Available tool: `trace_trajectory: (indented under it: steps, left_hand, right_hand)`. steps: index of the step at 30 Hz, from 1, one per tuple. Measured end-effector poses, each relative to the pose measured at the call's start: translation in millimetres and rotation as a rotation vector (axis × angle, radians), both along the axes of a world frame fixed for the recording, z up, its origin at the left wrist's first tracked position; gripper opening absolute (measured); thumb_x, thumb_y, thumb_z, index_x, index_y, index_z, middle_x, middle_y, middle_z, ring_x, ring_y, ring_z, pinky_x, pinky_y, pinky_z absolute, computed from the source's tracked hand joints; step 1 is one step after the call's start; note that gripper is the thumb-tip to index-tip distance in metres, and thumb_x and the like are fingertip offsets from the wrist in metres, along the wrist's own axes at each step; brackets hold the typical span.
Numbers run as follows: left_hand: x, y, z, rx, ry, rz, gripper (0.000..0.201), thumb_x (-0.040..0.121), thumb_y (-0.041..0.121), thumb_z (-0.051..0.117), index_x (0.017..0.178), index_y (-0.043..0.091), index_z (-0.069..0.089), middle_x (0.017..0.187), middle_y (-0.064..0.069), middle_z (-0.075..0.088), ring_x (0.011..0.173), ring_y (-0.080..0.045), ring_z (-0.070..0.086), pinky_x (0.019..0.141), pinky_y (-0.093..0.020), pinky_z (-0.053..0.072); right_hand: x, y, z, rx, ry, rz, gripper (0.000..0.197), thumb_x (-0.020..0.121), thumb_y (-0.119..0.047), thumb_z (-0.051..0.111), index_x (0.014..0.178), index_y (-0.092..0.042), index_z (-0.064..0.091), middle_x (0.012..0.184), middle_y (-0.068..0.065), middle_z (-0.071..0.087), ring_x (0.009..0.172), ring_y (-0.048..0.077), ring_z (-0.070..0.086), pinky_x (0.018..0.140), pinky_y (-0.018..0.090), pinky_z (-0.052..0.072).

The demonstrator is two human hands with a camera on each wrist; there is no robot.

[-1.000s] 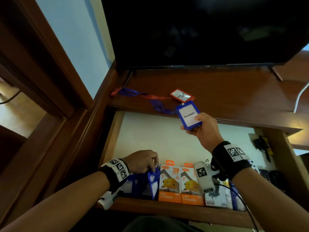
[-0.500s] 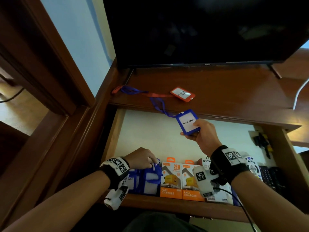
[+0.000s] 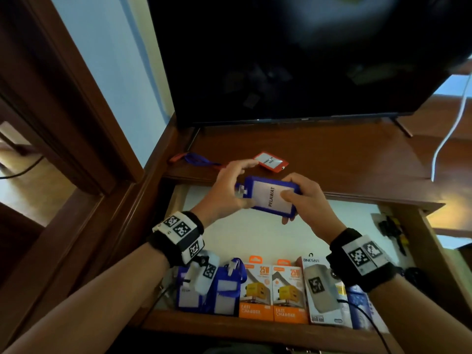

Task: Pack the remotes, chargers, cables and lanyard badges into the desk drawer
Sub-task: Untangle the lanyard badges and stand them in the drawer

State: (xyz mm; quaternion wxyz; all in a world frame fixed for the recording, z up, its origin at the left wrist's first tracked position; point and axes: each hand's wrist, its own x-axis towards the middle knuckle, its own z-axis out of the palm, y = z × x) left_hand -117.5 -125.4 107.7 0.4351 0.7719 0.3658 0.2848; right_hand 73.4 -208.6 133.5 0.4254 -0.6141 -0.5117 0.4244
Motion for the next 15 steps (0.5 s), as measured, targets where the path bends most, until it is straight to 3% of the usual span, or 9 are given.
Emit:
trace_trajectory:
  steps: [3, 6, 8, 11, 13, 15]
  left_hand:
    - [10, 2, 13, -0.256, -0.023, -0.206, 0.078, 0.072, 0.002, 0.079, 0.135, 0.027, 0.039, 0.134, 0.001, 0.048, 0.119, -0.011, 0.052, 0.087, -0.028, 0.054]
    - [9, 11, 13, -0.319, 0.100, -0.264, 0.038, 0.077, 0.004, 0.076, 0.109, 0.018, 0.062, 0.092, 0.003, 0.063, 0.085, -0.007, 0.061, 0.078, -0.024, 0.050]
    - [4, 18, 8, -0.267, 0.214, -0.184, 0.016, 0.081, 0.008, 0.073, 0.093, 0.017, 0.069, 0.075, 0.003, 0.063, 0.067, -0.007, 0.057, 0.069, -0.023, 0.048]
    - [-4, 31, 3, -0.270, 0.230, 0.027, 0.009, 0.087, 0.012, 0.067, 0.082, 0.019, 0.069, 0.064, 0.003, 0.065, 0.056, -0.004, 0.055, 0.065, -0.022, 0.043]
    - [-9, 35, 2, -0.237, 0.268, 0.192, 0.005, 0.088, 0.019, 0.066, 0.084, 0.019, 0.069, 0.063, 0.006, 0.064, 0.060, -0.005, 0.058, 0.062, -0.020, 0.041]
    - [-12, 37, -1, -0.196, 0.282, 0.325, 0.008, 0.087, 0.017, 0.067, 0.094, 0.019, 0.070, 0.077, 0.000, 0.067, 0.075, -0.012, 0.061, 0.069, -0.024, 0.042]
  right_hand:
    - [10, -8, 12, 0.042, 0.162, -0.058, 0.007, 0.093, -0.002, 0.050, 0.092, -0.008, 0.053, 0.095, 0.010, 0.062, 0.080, 0.027, 0.069, 0.050, 0.029, 0.055]
    - [29, -17, 16, 0.074, 0.334, -0.206, 0.013, 0.092, 0.001, 0.046, 0.085, -0.008, 0.051, 0.091, 0.011, 0.063, 0.077, 0.025, 0.069, 0.048, 0.030, 0.054]
    - [46, -23, 14, 0.088, 0.444, -0.343, 0.014, 0.090, 0.003, 0.045, 0.082, -0.009, 0.048, 0.087, 0.014, 0.060, 0.070, 0.025, 0.068, 0.044, 0.030, 0.051]
    - [70, -35, 4, 0.079, 0.568, -0.610, 0.016, 0.087, 0.001, 0.044, 0.077, -0.011, 0.048, 0.084, 0.013, 0.057, 0.057, 0.023, 0.064, 0.041, 0.029, 0.047]
    - [80, -42, -7, 0.046, 0.623, -0.769, 0.013, 0.087, -0.003, 0.043, 0.081, -0.012, 0.049, 0.084, 0.012, 0.059, 0.048, 0.022, 0.061, 0.043, 0.028, 0.045]
    - [84, -48, -16, 0.023, 0.682, -0.857, 0.010, 0.087, -0.005, 0.042, 0.093, -0.009, 0.049, 0.086, 0.013, 0.062, 0.043, 0.023, 0.060, 0.045, 0.027, 0.042]
